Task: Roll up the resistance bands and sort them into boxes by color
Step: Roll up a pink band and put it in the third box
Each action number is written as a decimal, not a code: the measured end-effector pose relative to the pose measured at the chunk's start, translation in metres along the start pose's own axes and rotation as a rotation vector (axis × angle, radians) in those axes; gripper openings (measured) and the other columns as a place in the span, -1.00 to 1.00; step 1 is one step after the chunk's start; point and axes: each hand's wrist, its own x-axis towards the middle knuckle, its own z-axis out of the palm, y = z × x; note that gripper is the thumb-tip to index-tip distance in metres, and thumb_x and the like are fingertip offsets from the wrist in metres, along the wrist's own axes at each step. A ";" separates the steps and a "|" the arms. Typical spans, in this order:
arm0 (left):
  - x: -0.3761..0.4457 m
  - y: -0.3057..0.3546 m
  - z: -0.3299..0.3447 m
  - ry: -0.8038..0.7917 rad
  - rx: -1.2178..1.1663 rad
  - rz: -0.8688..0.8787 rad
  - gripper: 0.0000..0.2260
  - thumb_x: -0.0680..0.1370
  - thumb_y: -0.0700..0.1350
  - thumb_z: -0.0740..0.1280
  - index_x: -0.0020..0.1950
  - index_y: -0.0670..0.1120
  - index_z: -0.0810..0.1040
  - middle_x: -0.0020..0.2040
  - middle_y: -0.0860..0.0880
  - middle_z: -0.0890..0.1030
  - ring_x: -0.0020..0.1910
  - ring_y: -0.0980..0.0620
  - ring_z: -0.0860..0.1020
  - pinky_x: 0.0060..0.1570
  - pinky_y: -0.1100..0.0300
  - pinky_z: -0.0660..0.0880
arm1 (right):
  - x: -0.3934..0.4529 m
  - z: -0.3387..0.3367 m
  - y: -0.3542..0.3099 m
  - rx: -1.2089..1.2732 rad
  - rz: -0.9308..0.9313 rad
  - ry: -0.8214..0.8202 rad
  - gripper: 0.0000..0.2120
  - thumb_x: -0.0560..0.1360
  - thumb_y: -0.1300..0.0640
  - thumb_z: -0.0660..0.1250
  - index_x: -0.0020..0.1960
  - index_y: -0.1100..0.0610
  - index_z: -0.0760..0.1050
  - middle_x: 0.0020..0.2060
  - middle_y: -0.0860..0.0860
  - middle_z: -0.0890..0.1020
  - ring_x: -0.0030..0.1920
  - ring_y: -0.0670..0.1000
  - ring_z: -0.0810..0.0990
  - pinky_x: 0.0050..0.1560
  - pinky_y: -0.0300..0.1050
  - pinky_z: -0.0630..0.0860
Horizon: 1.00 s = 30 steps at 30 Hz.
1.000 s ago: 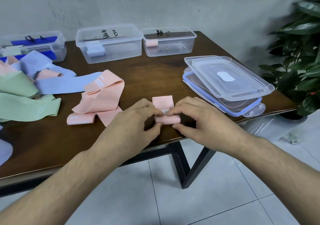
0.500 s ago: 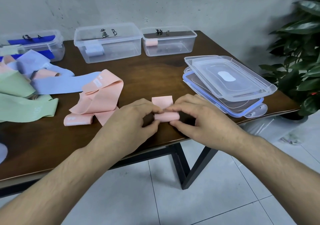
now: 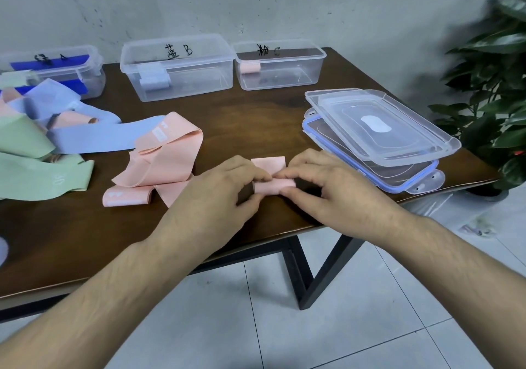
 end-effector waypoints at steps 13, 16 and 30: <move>0.005 -0.005 0.003 -0.007 0.028 -0.028 -0.73 0.57 -0.03 0.35 0.26 0.11 0.54 0.15 0.20 0.44 -0.18 0.34 0.43 -0.24 0.42 0.34 | 0.010 -0.001 0.001 -0.018 0.013 -0.035 -0.71 0.54 0.04 0.41 0.26 -0.06 0.57 0.12 -0.17 0.55 0.15 -0.03 0.50 0.24 -0.01 0.44; 0.010 -0.005 0.002 -0.004 0.035 -0.035 -0.76 0.57 -0.06 0.35 0.24 0.10 0.56 0.15 0.18 0.49 -0.19 0.35 0.43 -0.21 0.47 0.32 | 0.011 -0.002 0.003 -0.063 0.010 -0.033 -0.70 0.54 0.00 0.41 0.27 -0.09 0.57 0.09 -0.21 0.53 0.09 -0.06 0.44 0.19 -0.07 0.43; -0.013 0.008 -0.003 -0.045 0.024 -0.007 -0.76 0.51 -0.04 0.38 0.18 0.12 0.61 0.04 0.21 0.52 -0.13 0.45 0.42 -0.22 0.48 0.33 | -0.016 -0.011 -0.009 -0.023 -0.049 -0.031 -0.83 0.53 0.04 0.42 0.12 -0.07 0.58 -0.01 -0.24 0.58 0.02 -0.11 0.46 0.08 -0.21 0.40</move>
